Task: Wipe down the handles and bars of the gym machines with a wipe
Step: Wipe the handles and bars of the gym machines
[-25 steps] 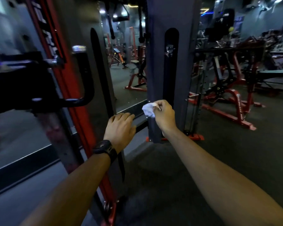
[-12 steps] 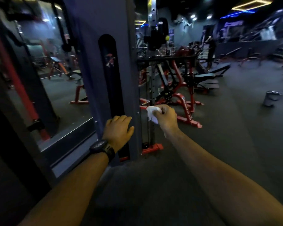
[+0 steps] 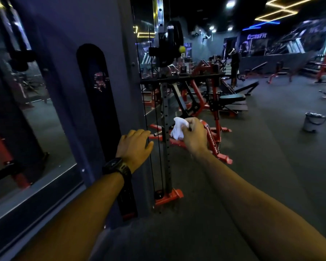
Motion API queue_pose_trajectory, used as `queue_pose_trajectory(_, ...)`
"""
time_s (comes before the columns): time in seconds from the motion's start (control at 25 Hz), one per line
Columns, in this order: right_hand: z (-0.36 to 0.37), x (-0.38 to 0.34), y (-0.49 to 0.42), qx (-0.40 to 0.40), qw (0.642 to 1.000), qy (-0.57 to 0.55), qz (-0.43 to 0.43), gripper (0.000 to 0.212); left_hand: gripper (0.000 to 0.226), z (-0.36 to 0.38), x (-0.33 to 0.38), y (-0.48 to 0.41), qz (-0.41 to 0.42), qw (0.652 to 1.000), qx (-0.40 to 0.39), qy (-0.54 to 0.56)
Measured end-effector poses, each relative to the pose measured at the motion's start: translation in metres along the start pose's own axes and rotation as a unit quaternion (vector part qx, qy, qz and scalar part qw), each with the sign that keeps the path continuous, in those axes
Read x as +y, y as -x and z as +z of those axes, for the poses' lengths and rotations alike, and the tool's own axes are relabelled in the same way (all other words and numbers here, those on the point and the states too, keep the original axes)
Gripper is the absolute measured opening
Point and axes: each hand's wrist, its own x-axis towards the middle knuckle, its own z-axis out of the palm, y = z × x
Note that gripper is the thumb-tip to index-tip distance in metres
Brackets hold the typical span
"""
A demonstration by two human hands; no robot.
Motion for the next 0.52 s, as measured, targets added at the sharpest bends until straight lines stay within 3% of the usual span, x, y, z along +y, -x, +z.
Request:
queue_pose_trajectory(0.28, 0.057, 0.045, -0.159, -0.01, 0.998, 0.03, -0.046, 0.014, 0.04, 0.042, -0.028, -0.16, -0.062, 0.995, 0.066, 0.037)
queue_pose_trajectory(0.52, 0.141, 0.085, -0.267, 0.021, 0.983, 0.062, -0.174, 0.018, 0.047, 0.098, -0.093, -0.292, -0.063, 0.988, 0.125, 0.06)
